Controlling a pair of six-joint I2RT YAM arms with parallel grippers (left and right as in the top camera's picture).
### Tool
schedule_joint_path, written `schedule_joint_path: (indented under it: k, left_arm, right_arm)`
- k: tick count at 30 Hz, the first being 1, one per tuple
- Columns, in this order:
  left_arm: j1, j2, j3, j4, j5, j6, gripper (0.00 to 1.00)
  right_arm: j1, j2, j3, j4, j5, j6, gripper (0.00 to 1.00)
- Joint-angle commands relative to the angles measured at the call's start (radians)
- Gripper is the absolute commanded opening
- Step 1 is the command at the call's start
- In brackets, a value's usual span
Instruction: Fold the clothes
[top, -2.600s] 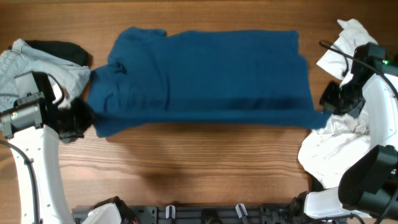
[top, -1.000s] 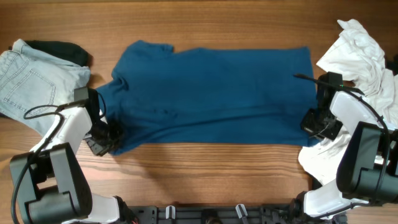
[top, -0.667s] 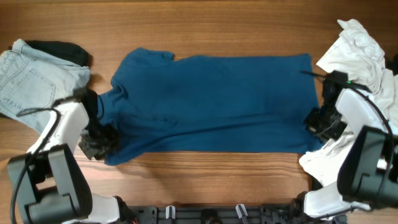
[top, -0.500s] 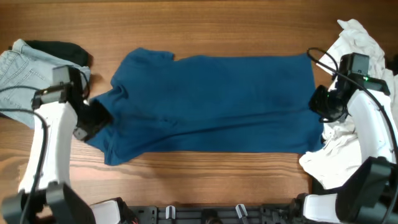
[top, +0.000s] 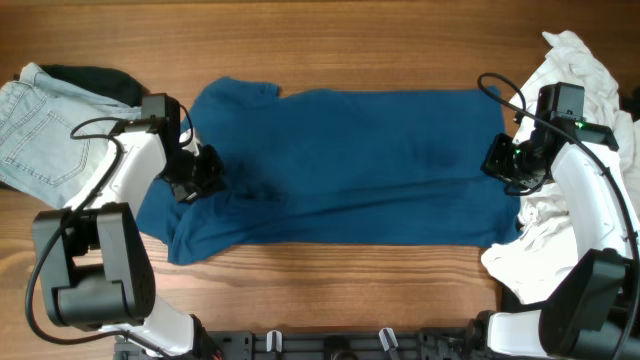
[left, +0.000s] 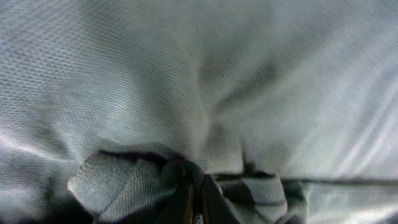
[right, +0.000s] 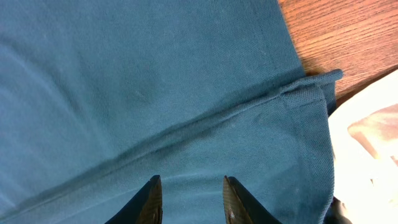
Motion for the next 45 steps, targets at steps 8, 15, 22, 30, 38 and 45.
schedule_joint_path:
  k: [8, 15, 22, 30, 38, 45]
  left_arm:
    - [0.024, -0.240, 0.043, -0.038, -0.295, 0.002, 0.10]
    - [0.024, -0.215, 0.007, 0.014, -0.267, 0.001, 0.68]
    - [-0.084, -0.236, 0.004, 0.036, -0.011, 0.107, 0.04]
    - [-0.068, -0.089, -0.156, 0.230, -0.217, 0.026, 0.06]
    - [-0.061, -0.096, 0.241, 0.207, -0.081, 0.077, 0.66]
    - [-0.060, 0.077, 0.373, 0.409, -0.092, 0.122, 0.79]
  right_arm:
    - [0.006, 0.018, -0.011, -0.021, -0.016, -0.027, 0.33]
    - [0.006, 0.039, -0.011, -0.038, -0.016, -0.028, 0.33]
    - [0.006, 0.053, -0.011, -0.042, -0.016, -0.028, 0.33]
    - [0.006, 0.053, -0.011, -0.045, -0.016, -0.028, 0.33]
    - [0.006, 0.053, -0.011, -0.049, -0.016, -0.032, 0.41]
    - [0.006, 0.053, 0.166, -0.063, -0.024, -0.080, 0.63]
